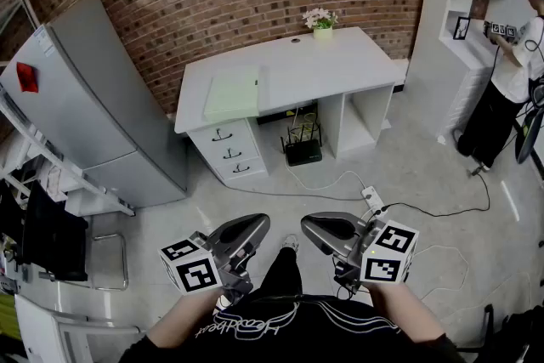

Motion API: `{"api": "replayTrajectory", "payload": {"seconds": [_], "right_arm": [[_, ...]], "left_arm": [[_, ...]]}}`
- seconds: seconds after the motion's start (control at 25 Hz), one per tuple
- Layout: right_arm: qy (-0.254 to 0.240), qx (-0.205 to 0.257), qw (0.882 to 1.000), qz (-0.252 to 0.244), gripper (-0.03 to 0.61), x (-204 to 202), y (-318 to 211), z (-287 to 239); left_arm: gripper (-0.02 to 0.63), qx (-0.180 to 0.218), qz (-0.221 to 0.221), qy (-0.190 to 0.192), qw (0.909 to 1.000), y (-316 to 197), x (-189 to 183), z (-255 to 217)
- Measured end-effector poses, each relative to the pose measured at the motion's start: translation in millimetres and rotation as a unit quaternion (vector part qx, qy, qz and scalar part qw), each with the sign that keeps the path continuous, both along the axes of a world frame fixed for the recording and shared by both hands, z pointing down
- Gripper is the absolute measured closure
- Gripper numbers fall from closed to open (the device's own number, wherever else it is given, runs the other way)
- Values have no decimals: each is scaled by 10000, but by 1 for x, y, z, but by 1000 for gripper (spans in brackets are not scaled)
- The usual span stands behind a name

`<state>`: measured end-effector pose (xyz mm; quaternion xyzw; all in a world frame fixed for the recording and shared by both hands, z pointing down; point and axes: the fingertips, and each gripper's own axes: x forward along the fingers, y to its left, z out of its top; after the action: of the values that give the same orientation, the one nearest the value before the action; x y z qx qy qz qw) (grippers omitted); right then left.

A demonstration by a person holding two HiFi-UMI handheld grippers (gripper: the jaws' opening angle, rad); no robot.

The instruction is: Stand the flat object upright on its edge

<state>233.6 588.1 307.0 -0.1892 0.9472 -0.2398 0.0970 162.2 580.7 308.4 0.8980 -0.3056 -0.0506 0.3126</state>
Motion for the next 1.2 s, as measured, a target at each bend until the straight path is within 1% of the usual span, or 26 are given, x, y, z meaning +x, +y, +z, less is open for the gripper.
{"api": "replayTrajectory", "payload": {"seconds": [0.16,0.32,0.44,0.6,0.68,0.88,1.04,1.2], "right_arm": [[8,44,9999,128,575,12,-6,0],[11,-61,9997,247,574,18,-9,6],[79,-150,9994,290,574,14,-15,11],[97,-253,9995,145,574,-1,-29,13],[61,-366,9993,77,574,-8,-40,15],[95,-571,9983,-92,574,-34,-78,22],[52,-740,9971,-153,574,-64,-125,26],[72,-1015,9946,-181,574,-89,-178,36]], "left_arm": [[612,64,1,51,10000,-9,5,-3],[612,74,44,74,9999,-13,8,-1],[612,77,98,77,9999,-17,8,1],[612,199,172,-40,9996,-28,-2,4],[612,188,188,19,9996,-38,-11,6],[612,-34,228,408,9989,-75,-44,11],[612,-203,126,648,9976,-121,-80,16],[612,-474,17,825,9955,-172,-111,28]]}}
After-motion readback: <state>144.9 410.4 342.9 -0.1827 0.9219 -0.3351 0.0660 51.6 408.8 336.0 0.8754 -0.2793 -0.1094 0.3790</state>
